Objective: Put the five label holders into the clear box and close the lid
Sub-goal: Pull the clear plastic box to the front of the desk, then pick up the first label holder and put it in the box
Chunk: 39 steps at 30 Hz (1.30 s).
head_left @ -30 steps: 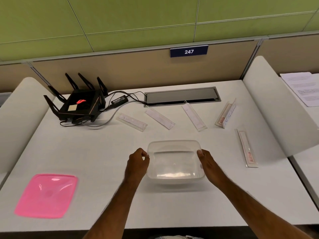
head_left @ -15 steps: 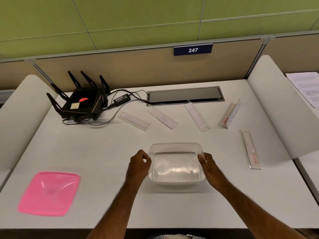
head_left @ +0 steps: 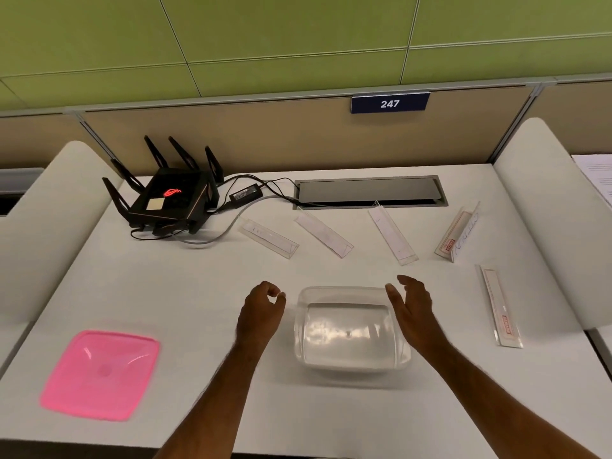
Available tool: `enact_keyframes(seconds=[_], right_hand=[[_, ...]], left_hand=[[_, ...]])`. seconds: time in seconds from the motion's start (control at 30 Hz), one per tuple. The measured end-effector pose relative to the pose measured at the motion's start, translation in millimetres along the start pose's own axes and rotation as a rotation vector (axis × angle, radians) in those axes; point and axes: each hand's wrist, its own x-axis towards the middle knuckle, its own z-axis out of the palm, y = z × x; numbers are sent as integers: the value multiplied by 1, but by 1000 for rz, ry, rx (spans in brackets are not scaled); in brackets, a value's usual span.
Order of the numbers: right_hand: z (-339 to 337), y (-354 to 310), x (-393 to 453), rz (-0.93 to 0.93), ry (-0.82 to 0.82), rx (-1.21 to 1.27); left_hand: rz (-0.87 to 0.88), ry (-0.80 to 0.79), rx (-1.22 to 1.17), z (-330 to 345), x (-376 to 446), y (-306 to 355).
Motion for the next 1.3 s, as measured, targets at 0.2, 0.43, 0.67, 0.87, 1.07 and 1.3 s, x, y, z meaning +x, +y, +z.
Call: enact_keyframes(seconds=[0.2,0.43,0.67,0.87,1.07,1.3], right_hand=[[10,-27,26,-44,-18,-23],[39,-69,65,-101,-70,58],[81,-95,96,-125,-145,49],[113,-110,118,-91,-252,36],[145,-111,136,-15,-328,24],[178,-109,157,134,-477,11]], left_hand=[[19,28,-29,-17,45,-1],[-33,68,-84,-40,113,8],[-68,49,-101,-45,162,14],[-122,34,-83,-41,194,9],[-162,36,-28,-36,223,2],[-188,33,74,-24,248,-3]])
